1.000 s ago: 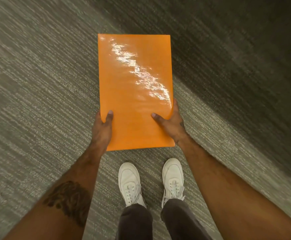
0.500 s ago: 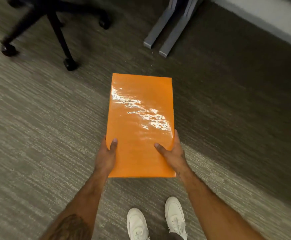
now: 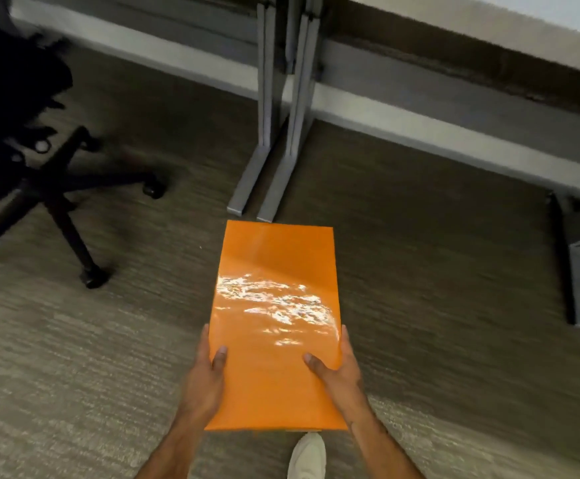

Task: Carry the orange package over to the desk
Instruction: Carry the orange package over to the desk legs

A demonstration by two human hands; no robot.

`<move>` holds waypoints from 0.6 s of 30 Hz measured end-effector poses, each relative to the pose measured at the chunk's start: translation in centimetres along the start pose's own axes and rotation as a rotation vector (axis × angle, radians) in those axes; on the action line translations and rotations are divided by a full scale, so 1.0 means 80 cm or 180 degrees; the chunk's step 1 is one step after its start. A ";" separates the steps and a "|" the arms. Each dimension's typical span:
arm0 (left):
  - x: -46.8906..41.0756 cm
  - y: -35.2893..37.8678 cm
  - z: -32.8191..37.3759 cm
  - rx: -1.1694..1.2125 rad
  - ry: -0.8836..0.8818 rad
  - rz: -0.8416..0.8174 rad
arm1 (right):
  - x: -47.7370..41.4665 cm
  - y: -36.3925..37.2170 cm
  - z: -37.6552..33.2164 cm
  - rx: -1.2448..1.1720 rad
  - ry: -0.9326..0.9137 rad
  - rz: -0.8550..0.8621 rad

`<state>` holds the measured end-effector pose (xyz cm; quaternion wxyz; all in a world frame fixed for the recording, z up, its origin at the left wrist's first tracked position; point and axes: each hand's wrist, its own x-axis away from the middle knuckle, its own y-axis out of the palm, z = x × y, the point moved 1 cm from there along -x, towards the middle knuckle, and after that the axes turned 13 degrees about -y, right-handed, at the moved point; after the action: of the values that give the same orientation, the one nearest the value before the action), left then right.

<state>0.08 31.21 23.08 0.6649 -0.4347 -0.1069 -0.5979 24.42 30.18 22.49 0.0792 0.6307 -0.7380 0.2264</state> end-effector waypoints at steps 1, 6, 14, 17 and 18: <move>-0.005 0.001 0.014 -0.0044 0.0036 -0.0019 | -0.008 -0.005 -0.005 0.0004 0.0040 0.0069; -0.054 0.007 0.076 -0.0280 -0.0186 -0.0131 | -0.061 -0.012 -0.024 0.0087 0.0263 0.0343; -0.185 0.023 0.146 -0.0657 -0.0189 -0.0276 | -0.167 0.010 -0.039 0.0532 0.0059 0.0745; -0.238 0.042 0.167 -0.0778 0.0104 -0.0214 | -0.214 0.018 -0.028 0.0539 -0.0105 0.0780; -0.253 0.050 0.173 -0.0702 0.0225 -0.0248 | -0.229 0.018 -0.020 0.0505 -0.0162 0.0871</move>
<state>3.55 54.82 16.13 0.5927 -0.4793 -0.0338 -0.6463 26.25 47.43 16.19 -0.0211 0.5341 -0.7986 0.2767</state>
